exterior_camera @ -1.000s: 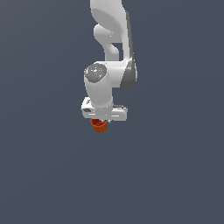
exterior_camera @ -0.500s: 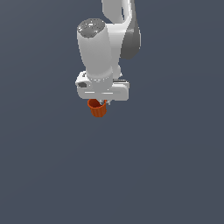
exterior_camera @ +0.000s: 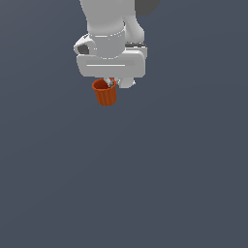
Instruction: Pick up the object and move it to a goal position.
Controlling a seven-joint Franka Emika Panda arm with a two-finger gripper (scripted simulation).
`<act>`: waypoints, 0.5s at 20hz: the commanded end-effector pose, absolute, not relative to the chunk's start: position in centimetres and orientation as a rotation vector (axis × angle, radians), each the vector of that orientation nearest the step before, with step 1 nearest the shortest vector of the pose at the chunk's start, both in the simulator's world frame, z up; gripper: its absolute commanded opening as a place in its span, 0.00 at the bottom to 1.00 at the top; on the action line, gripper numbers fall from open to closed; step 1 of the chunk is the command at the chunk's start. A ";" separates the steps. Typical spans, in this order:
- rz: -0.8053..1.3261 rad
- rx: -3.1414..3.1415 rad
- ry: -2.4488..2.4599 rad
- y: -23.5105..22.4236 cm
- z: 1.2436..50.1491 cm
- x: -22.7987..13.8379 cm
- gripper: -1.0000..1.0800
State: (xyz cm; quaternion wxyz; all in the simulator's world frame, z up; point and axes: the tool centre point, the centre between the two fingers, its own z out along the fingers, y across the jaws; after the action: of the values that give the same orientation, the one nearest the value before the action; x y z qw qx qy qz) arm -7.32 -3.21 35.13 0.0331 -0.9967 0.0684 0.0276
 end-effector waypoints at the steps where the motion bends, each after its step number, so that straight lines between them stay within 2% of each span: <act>1: 0.084 -3.067 0.211 -3.2 37.7 -8.0 0.00; 10: 0.084 -3.067 0.210 -3.3 43.9 -9.2 0.00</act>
State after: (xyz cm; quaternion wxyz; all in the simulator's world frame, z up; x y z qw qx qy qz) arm -9.03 -3.30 42.99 0.0331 -0.9967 0.0682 0.0274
